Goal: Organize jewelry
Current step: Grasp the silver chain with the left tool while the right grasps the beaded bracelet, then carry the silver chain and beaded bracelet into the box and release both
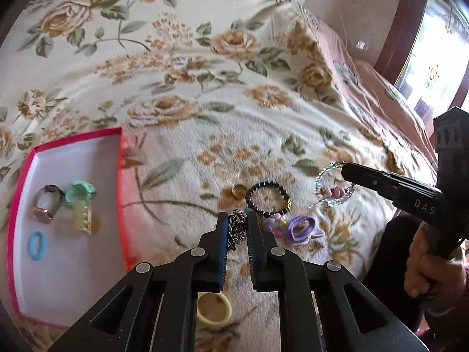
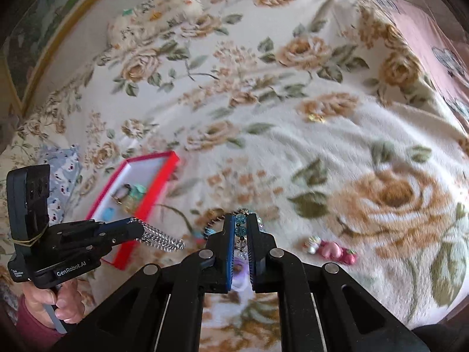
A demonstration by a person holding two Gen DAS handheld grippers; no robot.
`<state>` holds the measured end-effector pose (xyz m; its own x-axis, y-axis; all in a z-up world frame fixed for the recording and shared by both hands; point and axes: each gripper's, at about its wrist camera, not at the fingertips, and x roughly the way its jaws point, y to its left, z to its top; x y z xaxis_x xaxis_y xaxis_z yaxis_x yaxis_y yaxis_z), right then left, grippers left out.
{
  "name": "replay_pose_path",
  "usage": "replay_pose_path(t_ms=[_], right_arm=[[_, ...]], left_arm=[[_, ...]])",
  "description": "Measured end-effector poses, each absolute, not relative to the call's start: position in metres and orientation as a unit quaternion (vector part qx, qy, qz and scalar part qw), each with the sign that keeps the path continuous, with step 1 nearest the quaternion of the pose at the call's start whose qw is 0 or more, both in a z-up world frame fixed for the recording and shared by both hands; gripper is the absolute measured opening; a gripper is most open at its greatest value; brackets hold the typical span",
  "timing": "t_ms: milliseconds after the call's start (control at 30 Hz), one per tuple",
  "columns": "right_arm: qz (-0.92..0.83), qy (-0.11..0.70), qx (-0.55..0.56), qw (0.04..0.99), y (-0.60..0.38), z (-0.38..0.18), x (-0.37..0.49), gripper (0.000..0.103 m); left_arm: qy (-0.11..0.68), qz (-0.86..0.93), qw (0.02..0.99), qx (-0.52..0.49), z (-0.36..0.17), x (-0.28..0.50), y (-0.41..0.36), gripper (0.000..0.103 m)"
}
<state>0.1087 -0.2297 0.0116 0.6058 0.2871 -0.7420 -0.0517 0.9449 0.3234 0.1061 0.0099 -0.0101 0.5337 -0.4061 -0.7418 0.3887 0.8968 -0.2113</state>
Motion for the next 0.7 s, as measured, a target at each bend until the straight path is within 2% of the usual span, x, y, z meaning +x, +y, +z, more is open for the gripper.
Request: replay_pose_path(t_ms=[333,700], right_arm=[[0.160,0.419,0.130,0.884,-0.182,0.030,0.123,0.007],[0.231,0.423,0.119,0.868,-0.112,0.031,0.142,0.007]], left_arm=[[0.386,-0.190,0.902,-0.043,0.024,0.071,0.070,0.010],[0.373,-0.125,0.917,-0.066,0.034,0.056,0.123,0.010]])
